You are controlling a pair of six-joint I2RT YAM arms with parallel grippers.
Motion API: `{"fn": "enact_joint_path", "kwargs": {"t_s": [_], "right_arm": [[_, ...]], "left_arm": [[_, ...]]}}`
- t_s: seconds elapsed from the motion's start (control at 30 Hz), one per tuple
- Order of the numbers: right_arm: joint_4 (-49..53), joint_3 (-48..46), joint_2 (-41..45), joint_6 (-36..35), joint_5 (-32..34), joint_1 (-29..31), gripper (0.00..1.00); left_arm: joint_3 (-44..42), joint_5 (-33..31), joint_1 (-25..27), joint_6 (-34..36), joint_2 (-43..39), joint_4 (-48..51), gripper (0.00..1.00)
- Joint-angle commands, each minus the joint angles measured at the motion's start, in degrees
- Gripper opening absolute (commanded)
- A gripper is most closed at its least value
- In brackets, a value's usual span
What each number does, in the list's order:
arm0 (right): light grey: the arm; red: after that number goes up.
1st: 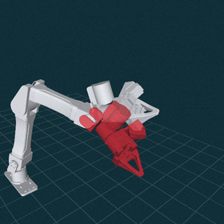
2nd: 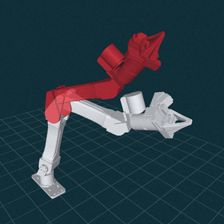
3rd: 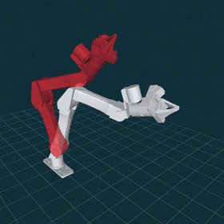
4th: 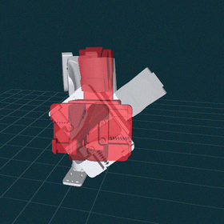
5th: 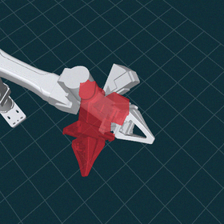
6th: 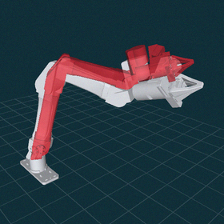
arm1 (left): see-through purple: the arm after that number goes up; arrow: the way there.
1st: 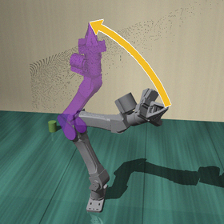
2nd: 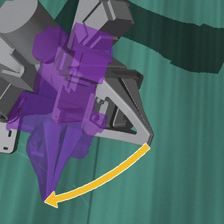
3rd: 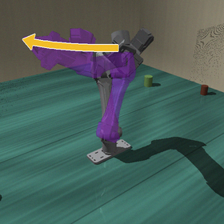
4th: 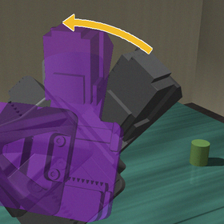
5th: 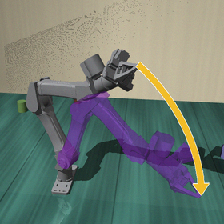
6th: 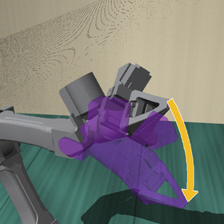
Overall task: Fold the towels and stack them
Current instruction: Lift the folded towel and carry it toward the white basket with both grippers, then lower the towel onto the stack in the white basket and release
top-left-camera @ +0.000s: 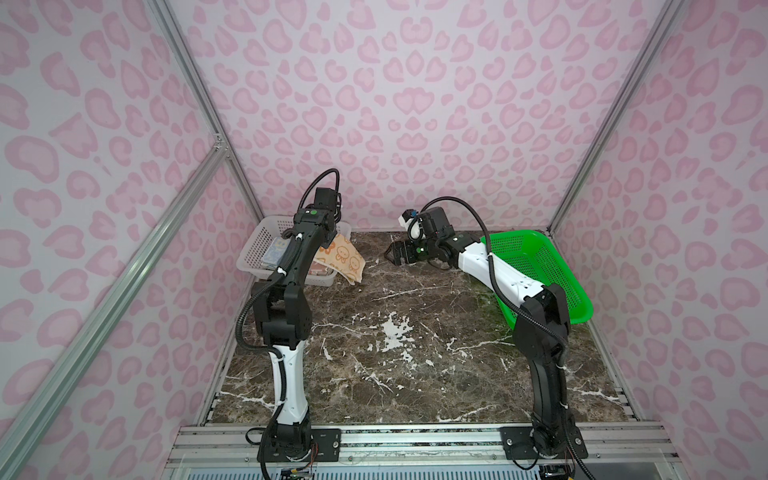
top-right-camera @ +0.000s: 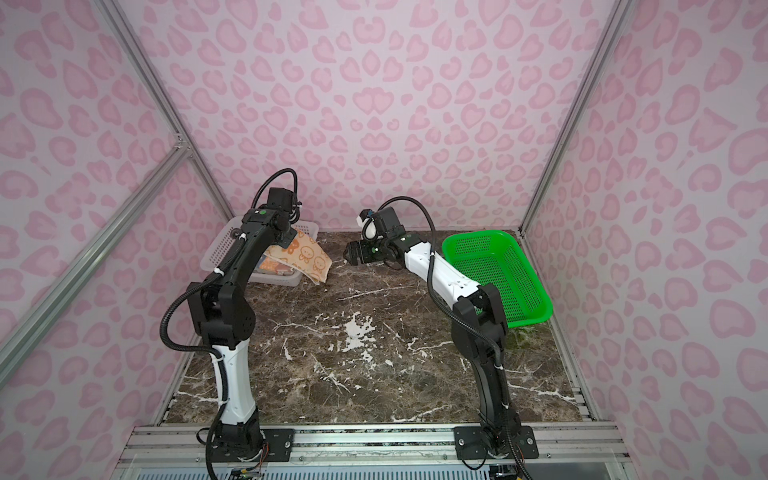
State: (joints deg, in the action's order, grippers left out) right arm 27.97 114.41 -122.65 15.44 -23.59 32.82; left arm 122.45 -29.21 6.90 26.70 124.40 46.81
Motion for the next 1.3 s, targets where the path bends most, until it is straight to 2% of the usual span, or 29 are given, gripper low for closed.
{"fn": "enact_joint_path", "kwargs": {"t_s": [0.0,0.23,0.33,0.53,0.83,1.27], "right_arm": [[1.97,5.26,-3.81,-0.25,-0.73,0.31,0.99],[8.75,20.51,-13.75,-1.49,-1.34,1.46,0.99],[9.84,23.61,-16.48,-0.59,-2.12,1.78,0.99],[9.81,23.58,-18.11,0.1,-2.51,2.21,0.99],[9.05,20.82,-18.06,1.24,-3.38,2.35,0.99],[8.68,20.33,-17.81,1.83,-3.78,2.6,0.99]], "left_arm": [[1.02,0.93,-1.53,4.76,2.02,-4.29,0.04],[1.13,1.14,-5.19,7.3,4.96,-8.36,0.04],[-1.05,1.44,-6.05,8.35,4.58,-11.83,0.04],[-4.77,1.22,-7.98,9.58,5.11,-18.45,0.04],[-4.8,1.53,-10.92,9.34,7.25,-21.39,0.04],[-4.15,1.44,-12.06,9.35,8.29,-23.25,0.04]]}}
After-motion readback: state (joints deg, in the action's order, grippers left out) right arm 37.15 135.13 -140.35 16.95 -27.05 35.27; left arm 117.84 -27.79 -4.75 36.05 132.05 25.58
